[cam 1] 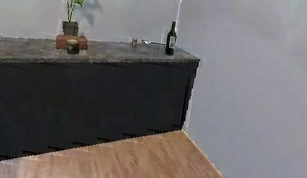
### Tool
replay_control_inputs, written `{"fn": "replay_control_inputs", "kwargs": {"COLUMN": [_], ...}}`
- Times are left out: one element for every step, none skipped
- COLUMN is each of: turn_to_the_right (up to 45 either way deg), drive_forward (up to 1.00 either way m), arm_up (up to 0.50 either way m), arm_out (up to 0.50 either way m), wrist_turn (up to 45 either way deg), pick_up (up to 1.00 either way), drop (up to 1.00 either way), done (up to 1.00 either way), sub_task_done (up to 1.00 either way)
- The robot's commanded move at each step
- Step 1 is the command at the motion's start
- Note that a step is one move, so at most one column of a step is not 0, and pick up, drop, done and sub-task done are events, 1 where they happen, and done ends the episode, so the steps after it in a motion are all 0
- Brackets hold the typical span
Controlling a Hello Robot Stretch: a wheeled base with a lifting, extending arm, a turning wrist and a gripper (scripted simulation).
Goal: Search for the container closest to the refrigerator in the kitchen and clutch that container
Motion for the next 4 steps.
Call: {"fn": "replay_control_inputs", "kwargs": {"turn_to_the_right": [-15.0, 0.0, -12.0, 0.0], "drive_forward": [0.0, 0.15, 0.0, 0.85], "arm_up": [0.0, 0.0, 0.0, 0.0], "arm_out": [0.0, 0.0, 0.0, 0.0], "wrist_turn": [0.0, 0.0, 0.0, 0.0], "pick_up": [0.0, 0.0, 0.0, 0.0], "drop": [0.0, 0.0, 0.0, 0.0], "done": [0.0, 0.0, 0.0, 0.0], "sub_task_done": [0.0, 0.0, 0.0, 0.0]}}
